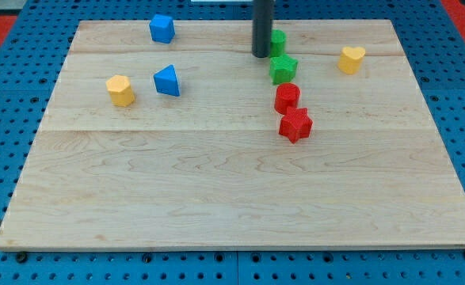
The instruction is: Move your arm to the yellow heart
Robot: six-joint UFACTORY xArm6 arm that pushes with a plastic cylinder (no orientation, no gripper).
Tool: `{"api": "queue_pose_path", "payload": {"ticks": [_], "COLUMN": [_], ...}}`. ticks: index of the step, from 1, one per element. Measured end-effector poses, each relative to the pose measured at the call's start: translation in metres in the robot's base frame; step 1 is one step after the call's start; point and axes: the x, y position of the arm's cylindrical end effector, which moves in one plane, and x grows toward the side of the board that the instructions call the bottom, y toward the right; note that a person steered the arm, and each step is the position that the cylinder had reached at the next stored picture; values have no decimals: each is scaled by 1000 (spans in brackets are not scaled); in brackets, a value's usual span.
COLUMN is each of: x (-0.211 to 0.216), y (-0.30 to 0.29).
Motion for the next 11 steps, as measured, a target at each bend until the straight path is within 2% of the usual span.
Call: {"api": "queue_pose_path", "payload": {"ticks": [4,5,7,8,9,11], "x": [-13,-16,-77,-83,-83,-83], "y": [-28,-54,-123,-113,-77,26]}}
